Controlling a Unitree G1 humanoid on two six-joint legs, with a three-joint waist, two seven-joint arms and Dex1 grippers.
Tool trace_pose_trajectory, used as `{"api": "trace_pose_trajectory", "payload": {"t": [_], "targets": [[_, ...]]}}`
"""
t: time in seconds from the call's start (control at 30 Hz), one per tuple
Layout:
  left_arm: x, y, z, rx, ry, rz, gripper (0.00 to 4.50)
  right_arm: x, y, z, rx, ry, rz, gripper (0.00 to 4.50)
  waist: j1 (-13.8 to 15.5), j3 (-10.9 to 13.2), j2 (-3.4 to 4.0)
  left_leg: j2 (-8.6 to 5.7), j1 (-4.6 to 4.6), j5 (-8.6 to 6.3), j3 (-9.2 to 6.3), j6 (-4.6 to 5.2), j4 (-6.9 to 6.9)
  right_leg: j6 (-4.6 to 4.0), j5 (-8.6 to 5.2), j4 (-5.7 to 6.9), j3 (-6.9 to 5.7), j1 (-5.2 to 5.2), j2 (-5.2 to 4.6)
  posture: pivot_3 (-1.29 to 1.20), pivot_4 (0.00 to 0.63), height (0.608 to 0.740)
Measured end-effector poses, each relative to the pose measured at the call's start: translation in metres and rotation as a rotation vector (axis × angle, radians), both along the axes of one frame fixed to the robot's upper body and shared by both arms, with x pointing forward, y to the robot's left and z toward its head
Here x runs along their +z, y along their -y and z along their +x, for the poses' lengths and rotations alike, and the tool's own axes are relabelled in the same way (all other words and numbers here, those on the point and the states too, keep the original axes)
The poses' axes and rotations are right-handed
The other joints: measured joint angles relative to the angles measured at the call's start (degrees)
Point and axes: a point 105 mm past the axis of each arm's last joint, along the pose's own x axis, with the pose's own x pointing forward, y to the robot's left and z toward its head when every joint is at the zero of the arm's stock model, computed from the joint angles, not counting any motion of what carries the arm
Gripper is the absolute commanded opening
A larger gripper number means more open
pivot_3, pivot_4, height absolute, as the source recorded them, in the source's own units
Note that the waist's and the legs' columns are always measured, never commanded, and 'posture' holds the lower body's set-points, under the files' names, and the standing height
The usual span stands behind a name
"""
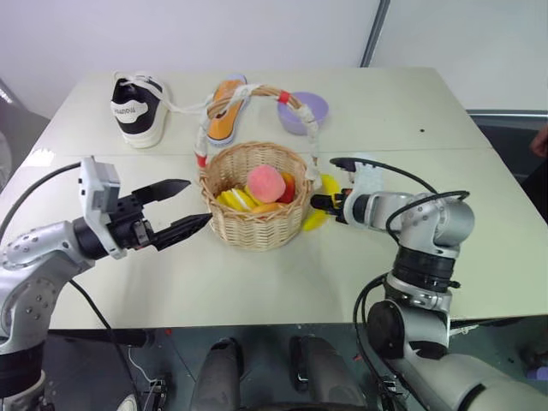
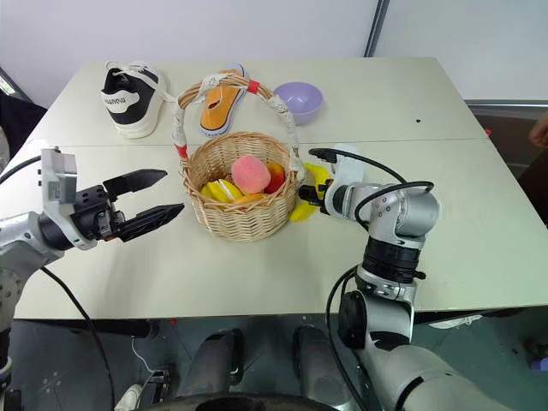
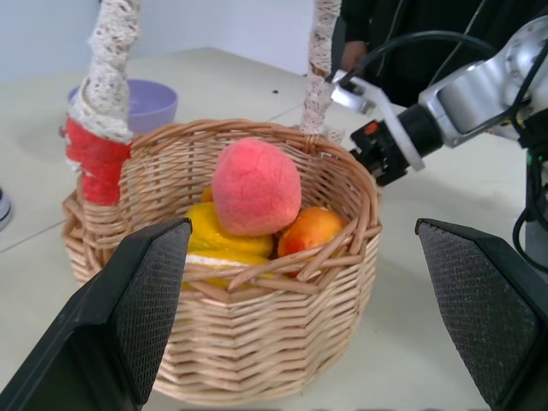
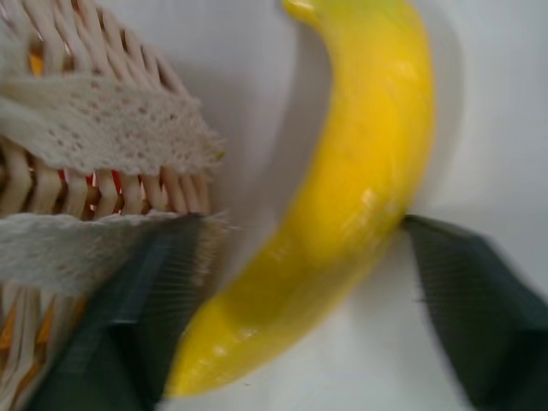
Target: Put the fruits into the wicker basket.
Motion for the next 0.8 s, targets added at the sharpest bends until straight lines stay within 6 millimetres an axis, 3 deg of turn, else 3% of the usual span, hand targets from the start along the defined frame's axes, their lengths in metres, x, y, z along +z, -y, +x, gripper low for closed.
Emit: {"api": "trace_pose_trajectory", "payload": {"t": [0.07,0.27,0.37,0.47,0.53,0.63,0.7,0.77,0.8], "targets": [[0.0,0.0,0.0,0.0,0.003,0.0,4.5,0.005,0.002,0.002,-0.014,0.012,0.021,1.27,0.0,0.01,0.01,0.0,0.0,0.0,0.0,0.0,0.0,0.0,0.0,0.0,0.0,0.0,0.0,0.0,0.15,0.74],[0.001,-0.001,0.0,0.005,0.016,-0.001,4.5,0.019,0.031,0.007,-0.14,0.055,0.075,1.27,0.13,0.03,0.04,-0.01,-0.03,0.0,0.01,0.0,-0.02,0.0,0.0,-0.07,0.0,0.0,-0.03,0.0,0.15,0.74],[-0.002,-0.002,0.0,0.012,0.006,-0.002,4.5,0.042,0.07,0.007,-0.207,0.163,-0.002,1.27,0.29,0.09,0.14,-0.04,-0.13,0.0,0.02,0.0,-0.04,0.01,-0.02,-0.12,-0.01,-0.08,-0.07,0.0,0.15,0.74],[-0.004,-0.004,0.001,0.021,0.001,-0.003,4.5,0.068,0.114,-0.006,-0.199,0.315,-0.229,1.27,0.48,0.07,0.12,-0.05,-0.2,-0.02,0.0,0.04,-0.06,0.08,-0.07,-0.23,-0.03,-0.08,-0.08,0.0,0.15,0.74],[-0.006,-0.007,0.003,0.031,-0.007,-0.006,4.5,0.071,0.13,-0.017,-0.125,0.357,-0.378,1.27,0.13,0.07,0.11,-0.05,-0.2,-0.04,0.03,0.07,-0.08,0.1,-0.08,-0.23,-0.01,-0.09,-0.07,0.0,0.15,0.74],[-0.007,-0.01,0.005,0.038,-0.004,-0.01,4.5,0.06,0.133,-0.034,0.057,0.363,-0.477,1.27,-0.56,0.09,0.14,-0.02,-0.14,-0.08,0.01,0.13,-0.09,0.17,-0.12,-0.17,0.02,-0.1,0.0,0.0,0.15,0.74],[-0.008,-0.013,0.007,0.045,-0.01,-0.011,4.5,0.063,0.123,-0.045,0.206,0.414,-0.498,1.27,-1.14,0.11,0.17,0.0,-0.07,-0.08,0.01,0.13,-0.1,0.3,-0.19,-0.1,0.02,-0.09,0.05,0.0,0.15,0.74],[-0.008,-0.014,0.008,0.049,-0.011,-0.011,4.5,0.072,0.1,-0.062,0.398,0.493,-0.502,1.27,-1.33,0.12,0.18,0.0,0.01,-0.08,-0.03,0.13,-0.1,0.29,-0.18,-0.08,0.05,-0.07,0.11,0.0,0.15,0.74],[-0.009,-0.016,0.009,0.052,-0.013,-0.013,4.5,0.081,0.074,-0.075,0.548,0.563,-0.47,1.27,-1.51,0.12,0.17,0.04,0.08,-0.08,-0.05,0.14,-0.1,0.28,-0.17,-0.07,0.07,-0.04,0.16,0.0,0.15,0.74]]}}
